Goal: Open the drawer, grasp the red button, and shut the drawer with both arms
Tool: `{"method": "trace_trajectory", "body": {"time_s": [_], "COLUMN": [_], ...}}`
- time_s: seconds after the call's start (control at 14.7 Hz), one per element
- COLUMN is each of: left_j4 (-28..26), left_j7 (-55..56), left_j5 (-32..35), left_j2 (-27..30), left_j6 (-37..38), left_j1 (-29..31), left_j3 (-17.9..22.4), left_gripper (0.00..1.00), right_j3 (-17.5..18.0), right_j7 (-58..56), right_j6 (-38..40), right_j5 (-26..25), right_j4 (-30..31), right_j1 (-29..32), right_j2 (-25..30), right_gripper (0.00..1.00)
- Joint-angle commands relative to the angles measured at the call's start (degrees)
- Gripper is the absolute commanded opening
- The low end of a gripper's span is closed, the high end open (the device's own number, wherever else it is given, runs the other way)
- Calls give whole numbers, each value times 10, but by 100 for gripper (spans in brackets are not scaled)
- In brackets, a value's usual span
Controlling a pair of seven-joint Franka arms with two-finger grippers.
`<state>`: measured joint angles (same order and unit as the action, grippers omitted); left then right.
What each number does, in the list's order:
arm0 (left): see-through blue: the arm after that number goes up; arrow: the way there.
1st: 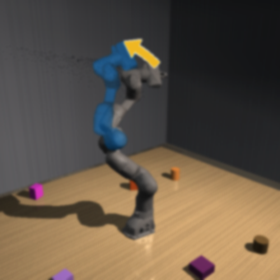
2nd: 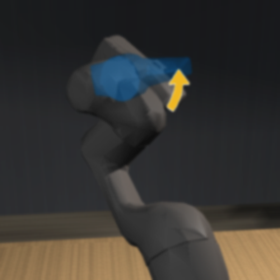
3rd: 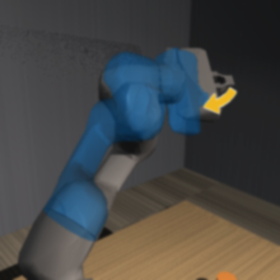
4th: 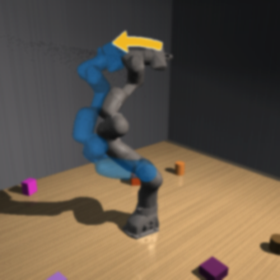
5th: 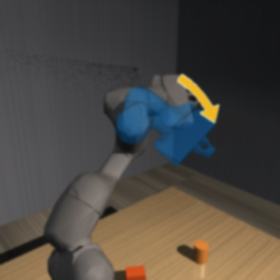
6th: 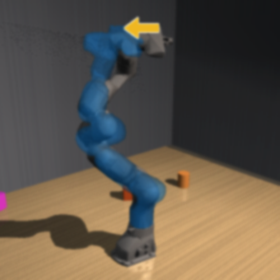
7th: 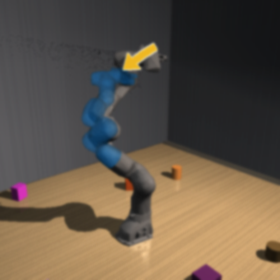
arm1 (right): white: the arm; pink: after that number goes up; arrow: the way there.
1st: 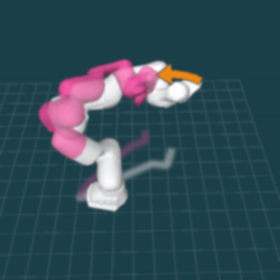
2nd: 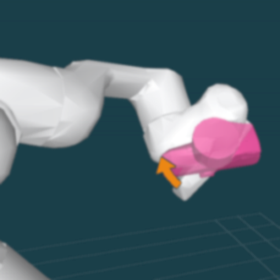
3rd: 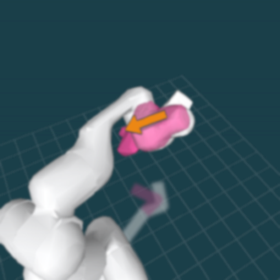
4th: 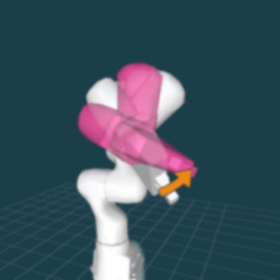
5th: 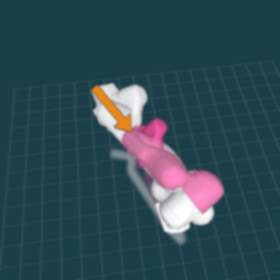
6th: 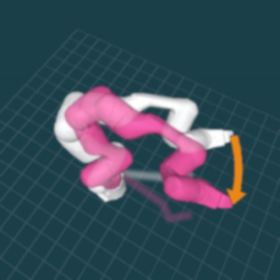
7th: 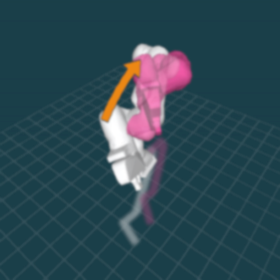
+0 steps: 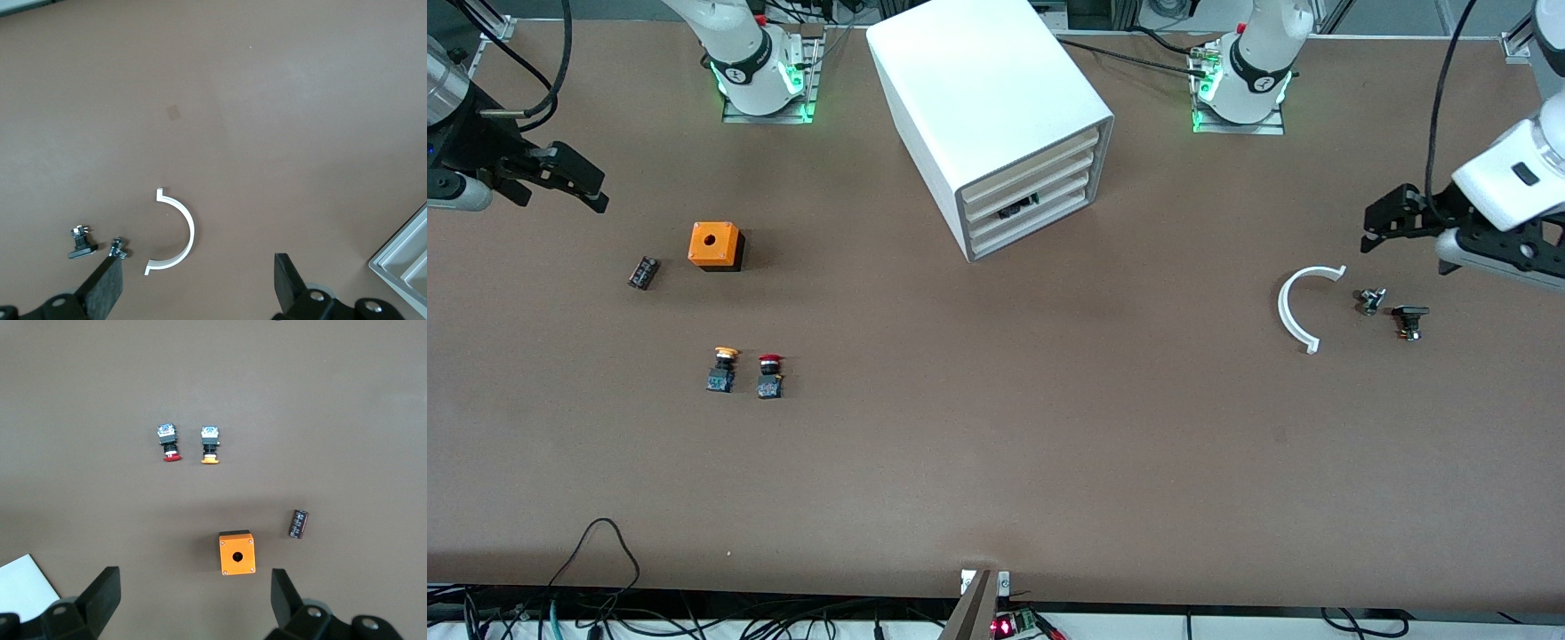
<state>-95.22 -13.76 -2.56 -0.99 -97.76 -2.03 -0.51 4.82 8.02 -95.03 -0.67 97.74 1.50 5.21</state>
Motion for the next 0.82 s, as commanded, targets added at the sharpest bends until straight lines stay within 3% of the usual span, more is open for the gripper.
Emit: {"method": "trace_trajectory", "body": {"time_s": [0.0,0.34,0.75], "left_j4": [-49,5,15], "left_j7": [-11,23,44], "left_j5": [12,35,37], "left_j2": [28,-7,-9], "left_j6": [-21,29,40], "left_j1": [-23,-21,-25], "left_j3": [23,16,12], "left_gripper": [100,100,100], "right_j3": [6,8,8], "right_j7": [9,0,-2], "right_j6": [10,9,13], "right_j5": [-6,13,22], "right_j4": [-12,-9,-9], "right_j1": [5,5,5], "right_j2": [-6,-7,-7], "right_gripper": [100,100,100]}}
